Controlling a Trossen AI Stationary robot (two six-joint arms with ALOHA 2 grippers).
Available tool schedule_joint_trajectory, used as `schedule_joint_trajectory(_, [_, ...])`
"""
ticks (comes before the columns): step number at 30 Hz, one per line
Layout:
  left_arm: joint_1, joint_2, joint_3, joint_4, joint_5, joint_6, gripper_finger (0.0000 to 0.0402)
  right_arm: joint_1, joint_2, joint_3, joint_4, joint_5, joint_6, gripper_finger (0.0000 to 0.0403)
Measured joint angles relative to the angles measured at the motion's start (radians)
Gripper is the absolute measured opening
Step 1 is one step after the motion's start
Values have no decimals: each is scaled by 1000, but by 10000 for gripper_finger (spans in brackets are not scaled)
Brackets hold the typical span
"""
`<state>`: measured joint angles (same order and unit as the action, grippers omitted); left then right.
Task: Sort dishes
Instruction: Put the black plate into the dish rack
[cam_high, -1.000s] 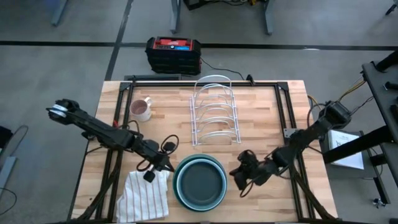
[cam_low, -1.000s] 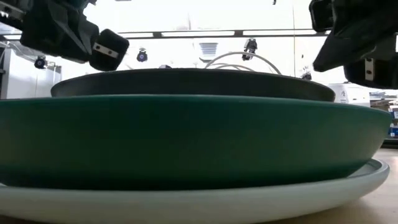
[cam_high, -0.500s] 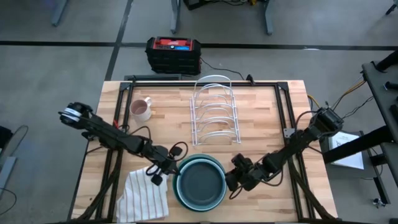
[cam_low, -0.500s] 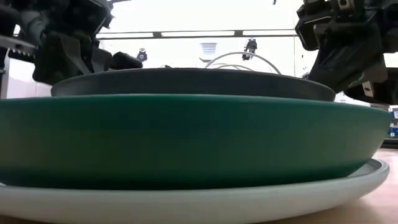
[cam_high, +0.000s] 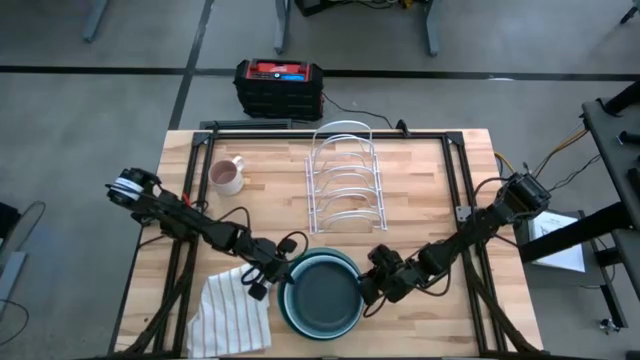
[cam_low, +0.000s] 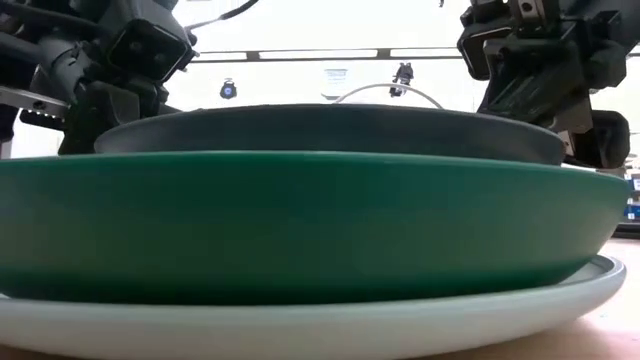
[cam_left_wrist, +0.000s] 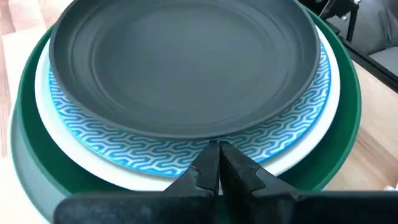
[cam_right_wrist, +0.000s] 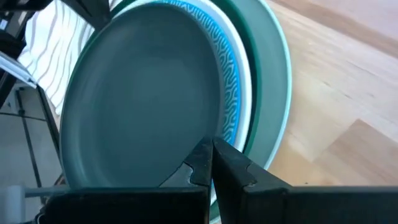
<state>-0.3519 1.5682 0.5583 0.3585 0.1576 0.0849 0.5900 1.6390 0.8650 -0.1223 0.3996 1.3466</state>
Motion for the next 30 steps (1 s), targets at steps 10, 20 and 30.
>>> schedule_joint_trajectory(10, [0, -3, 0, 8, -35, -17, 0, -20, 0, 0, 0, -2, -6, 113])
schedule_joint_trajectory(20, [0, -3, 0, 14, -45, -29, 0, -46, 33, -1, 1, -41, -6, 162])
schedule_joint_trajectory(30, [0, -3, 0, 23, -72, -38, 0, -55, 88, -2, 86, -42, -67, 152])
